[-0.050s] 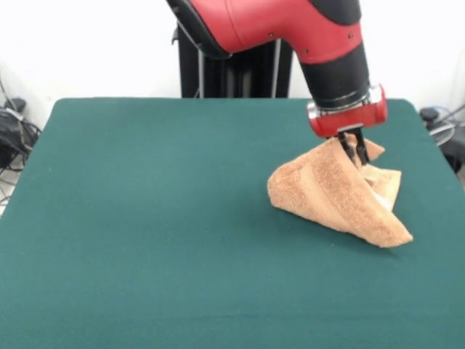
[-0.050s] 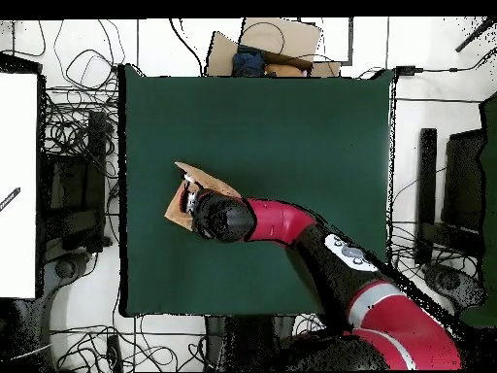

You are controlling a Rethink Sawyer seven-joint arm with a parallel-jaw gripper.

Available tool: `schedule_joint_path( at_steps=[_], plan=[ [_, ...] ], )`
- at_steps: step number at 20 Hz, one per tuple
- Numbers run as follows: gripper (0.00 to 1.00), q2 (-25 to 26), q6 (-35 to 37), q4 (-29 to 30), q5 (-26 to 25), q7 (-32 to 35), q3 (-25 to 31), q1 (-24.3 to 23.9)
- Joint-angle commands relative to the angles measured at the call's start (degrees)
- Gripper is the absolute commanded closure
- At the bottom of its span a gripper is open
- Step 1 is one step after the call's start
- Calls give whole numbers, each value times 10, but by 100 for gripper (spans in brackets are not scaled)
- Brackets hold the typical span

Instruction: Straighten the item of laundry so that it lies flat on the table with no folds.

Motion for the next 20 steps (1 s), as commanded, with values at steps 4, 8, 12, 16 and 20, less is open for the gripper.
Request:
schedule_joint_path(
  at_steps=[4, 8, 12, 16, 20],
  plan=[
    [100, -130, -4, 115, -19, 50, 56, -8],
    [100, -162, -3, 142, -17, 53, 51, -9],
    [100, -168, -17, 160, -22, 52, 50, -18],
    [100, -162, -40, 167, -37, 49, 36, -21],
    [100, -164, -65, 180, -53, 55, 12, -15]
  ],
)
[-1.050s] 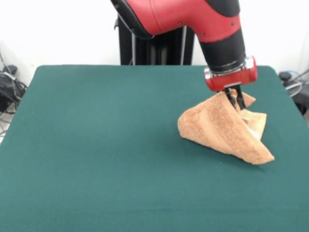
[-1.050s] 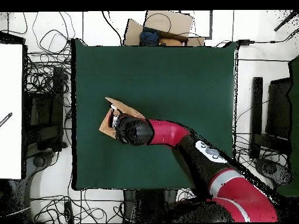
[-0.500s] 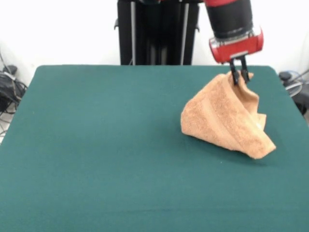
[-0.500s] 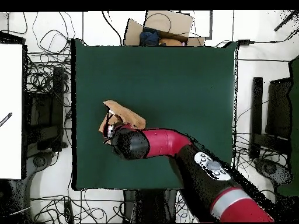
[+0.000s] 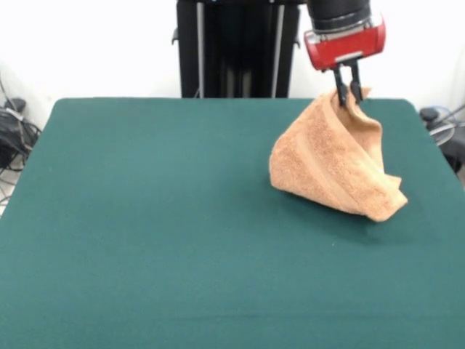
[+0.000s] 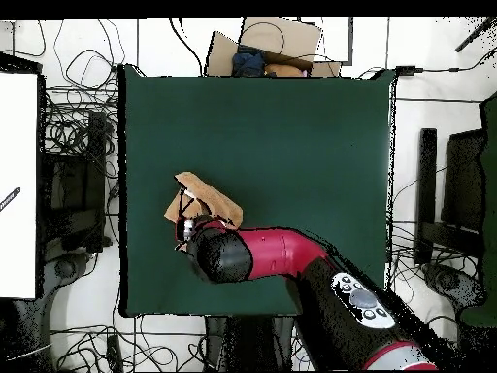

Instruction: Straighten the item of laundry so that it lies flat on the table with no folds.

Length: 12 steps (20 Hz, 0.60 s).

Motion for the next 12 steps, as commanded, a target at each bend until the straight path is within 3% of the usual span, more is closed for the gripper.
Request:
schedule_joint_path(
  at_steps=[1, 12],
  plan=[
    [100, -7, -57, 56, -48, 56, -8, -2],
    [100, 18, -148, 81, -92, 75, -54, 5]
  ],
)
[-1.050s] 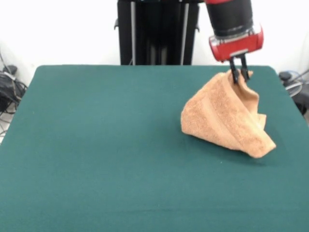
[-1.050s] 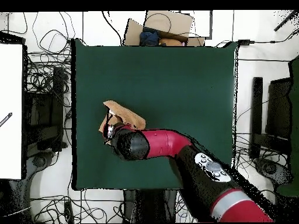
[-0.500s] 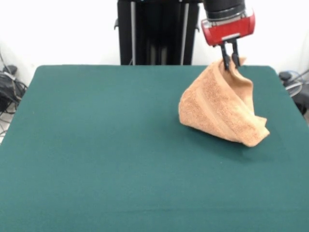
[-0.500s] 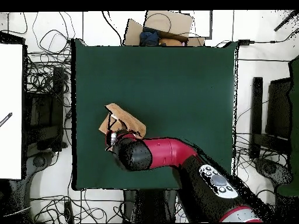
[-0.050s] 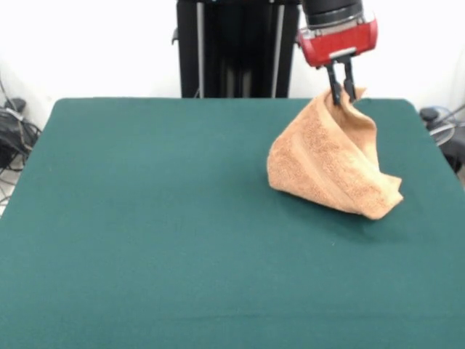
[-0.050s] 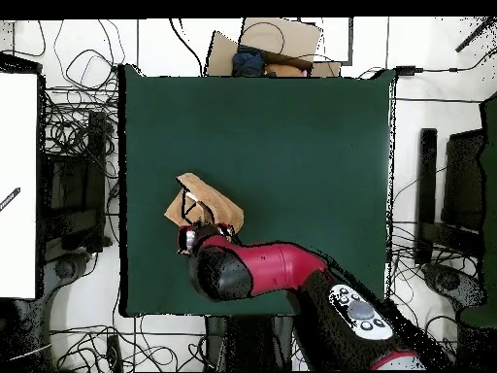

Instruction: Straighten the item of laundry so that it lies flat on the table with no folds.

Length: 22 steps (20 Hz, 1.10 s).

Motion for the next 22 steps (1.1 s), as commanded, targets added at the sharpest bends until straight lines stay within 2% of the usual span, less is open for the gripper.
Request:
schedule_joint_path(
  at_steps=[1, 12, 22],
  plan=[
    [100, 25, -65, 47, -48, 76, -43, 6],
    [100, 54, -118, 58, -82, 73, -83, 7],
    [100, 94, -137, 55, -108, 71, -87, -5]
  ],
)
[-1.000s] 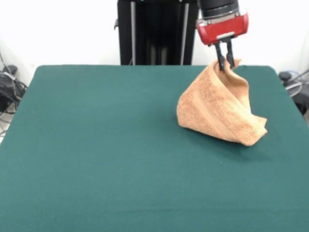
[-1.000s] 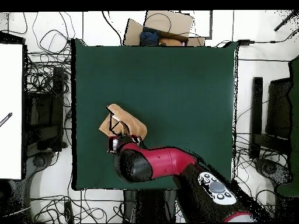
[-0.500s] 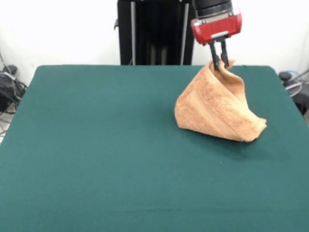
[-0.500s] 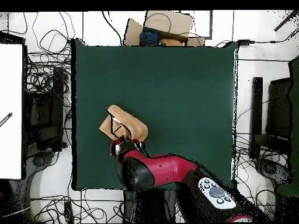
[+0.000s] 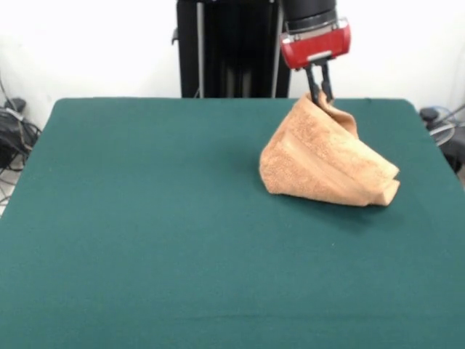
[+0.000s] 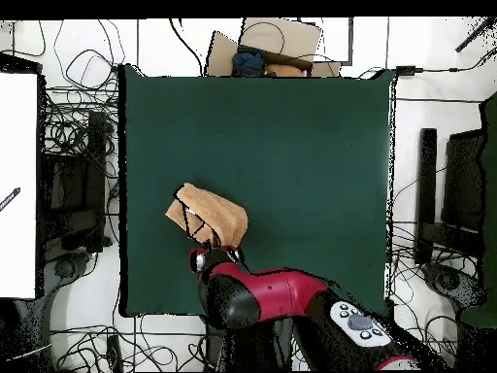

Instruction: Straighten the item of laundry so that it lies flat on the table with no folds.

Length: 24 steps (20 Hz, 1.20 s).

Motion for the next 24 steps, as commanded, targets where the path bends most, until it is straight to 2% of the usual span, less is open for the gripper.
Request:
schedule_joint_path(
  at_steps=[1, 11, 24],
  plan=[
    [100, 56, -43, 10, -43, 72, -28, -6],
    [100, 96, -56, 0, -62, 74, -41, -11],
    [100, 117, -62, 8, -67, 75, -47, -18]
  ],
)
